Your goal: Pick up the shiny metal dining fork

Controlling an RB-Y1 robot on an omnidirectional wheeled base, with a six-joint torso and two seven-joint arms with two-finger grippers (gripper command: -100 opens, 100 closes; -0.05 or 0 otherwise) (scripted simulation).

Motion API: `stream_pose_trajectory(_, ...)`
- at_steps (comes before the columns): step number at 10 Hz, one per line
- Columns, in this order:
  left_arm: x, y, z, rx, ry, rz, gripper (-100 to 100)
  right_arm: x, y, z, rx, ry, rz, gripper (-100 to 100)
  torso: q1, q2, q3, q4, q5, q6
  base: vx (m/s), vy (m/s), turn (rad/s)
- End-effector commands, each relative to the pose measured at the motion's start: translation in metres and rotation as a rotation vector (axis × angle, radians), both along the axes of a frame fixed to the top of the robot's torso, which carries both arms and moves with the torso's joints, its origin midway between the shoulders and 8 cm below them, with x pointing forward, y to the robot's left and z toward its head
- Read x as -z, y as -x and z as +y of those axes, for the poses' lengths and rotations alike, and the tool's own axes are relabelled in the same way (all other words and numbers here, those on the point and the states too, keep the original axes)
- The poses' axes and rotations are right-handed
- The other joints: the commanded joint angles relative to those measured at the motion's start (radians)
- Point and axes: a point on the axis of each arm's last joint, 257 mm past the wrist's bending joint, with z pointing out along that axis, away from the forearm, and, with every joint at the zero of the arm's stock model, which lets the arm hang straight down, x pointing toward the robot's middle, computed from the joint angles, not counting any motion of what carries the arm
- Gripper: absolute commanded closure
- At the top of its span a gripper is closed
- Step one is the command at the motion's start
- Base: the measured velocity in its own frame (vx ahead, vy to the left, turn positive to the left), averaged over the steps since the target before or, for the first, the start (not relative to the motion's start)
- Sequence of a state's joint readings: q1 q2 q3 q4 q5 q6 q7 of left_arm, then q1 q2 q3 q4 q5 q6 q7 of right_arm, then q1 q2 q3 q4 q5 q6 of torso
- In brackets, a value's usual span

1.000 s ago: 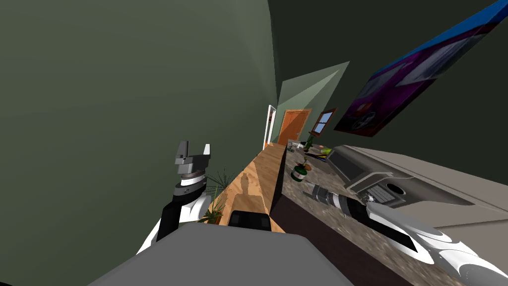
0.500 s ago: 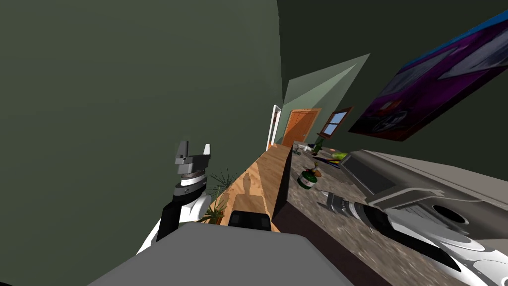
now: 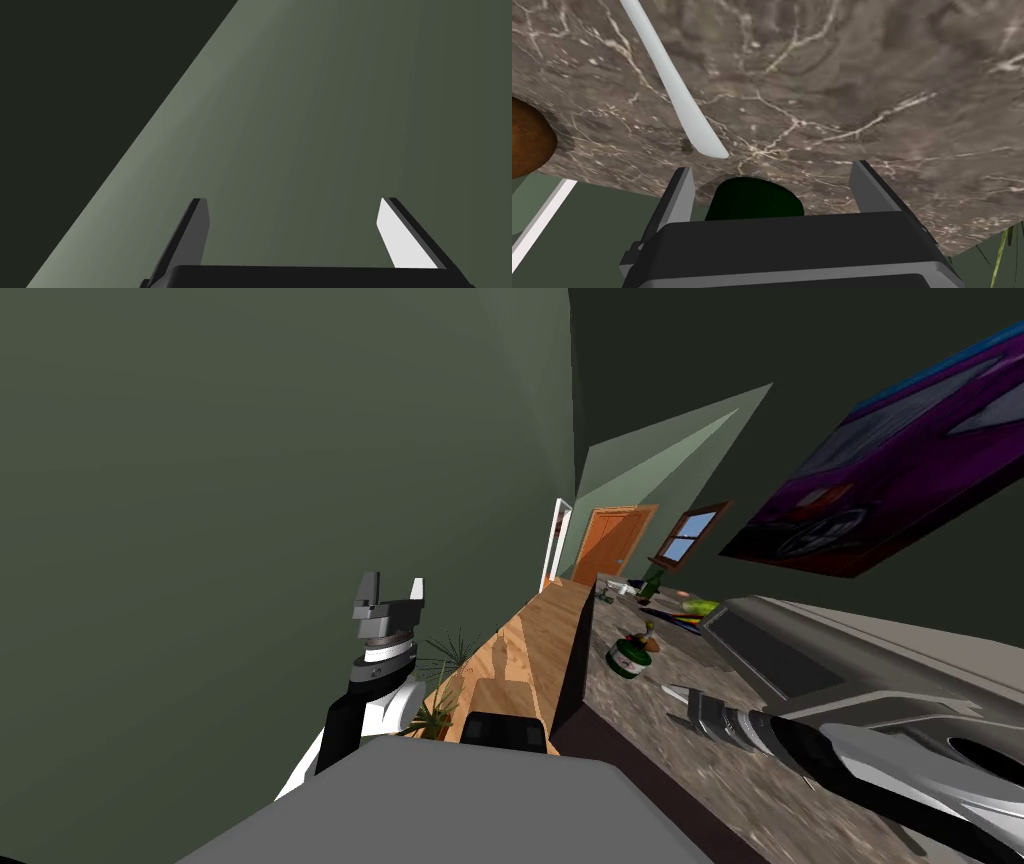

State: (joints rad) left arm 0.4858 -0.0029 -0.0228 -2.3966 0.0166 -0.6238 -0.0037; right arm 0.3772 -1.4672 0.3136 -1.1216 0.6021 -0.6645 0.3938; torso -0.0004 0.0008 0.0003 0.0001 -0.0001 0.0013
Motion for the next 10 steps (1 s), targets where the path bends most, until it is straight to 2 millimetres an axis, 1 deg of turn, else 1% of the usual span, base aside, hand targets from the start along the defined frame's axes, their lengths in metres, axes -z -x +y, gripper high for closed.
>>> stream_pose_trajectory(1,0.000,0.000,0.000,0.000,0.000,0.000,0,-0.001,0.015,-0.021,0.004,0.052,0.041,-100,0.000,0.000,0.000,0.000,0.000,0.000,0.018,-0.007,0.083)
stream_pose_trajectory(3,0.000,0.000,0.000,0.000,0.000,0.000,0,-0.002,0.044,-0.053,0.010,0.136,0.111,-100,0.000,-0.001,0.000,0.000,0.000,-0.001,0.045,-0.021,0.145)
stream_pose_trajectory(4,0.000,0.000,0.000,0.000,0.000,0.000,0,-0.003,0.057,-0.065,0.012,0.168,0.141,-100,-0.001,-0.002,-0.001,0.000,0.000,0.000,0.053,-0.030,0.075)
stream_pose_trajectory(5,0.000,0.000,0.000,0.000,0.000,0.000,0,-0.003,0.057,-0.065,0.012,0.168,0.141,-100,-0.001,-0.002,-0.001,0.000,0.000,0.000,0.031,-0.023,0.027)
stream_pose_trajectory(7,0.000,0.000,0.000,0.000,0.000,0.000,0,-0.004,0.074,-0.080,0.013,0.208,0.182,-100,-0.001,0.000,0.000,0.000,0.000,0.000,0.020,-0.018,0.048)
stream_pose_trajectory(8,0.000,0.000,0.000,0.000,0.000,0.000,0,-0.005,0.070,-0.076,0.013,0.197,0.170,-100,-0.001,0.000,0.000,0.000,0.000,0.000,0.008,-0.009,0.012)
stream_pose_trajectory(9,0.000,0.000,0.000,0.000,0.000,0.000,0,-0.005,0.071,-0.077,0.012,0.199,0.172,0,0.000,0.001,0.000,0.000,0.000,0.000,0.000,0.000,0.000)
stream_pose_trajectory(10,0.000,0.000,0.000,0.000,0.000,0.000,0,-0.001,0.077,-0.082,0.048,0.195,0.176,-100,0.000,0.001,0.001,0.000,0.000,0.000,-0.050,-0.010,0.264)
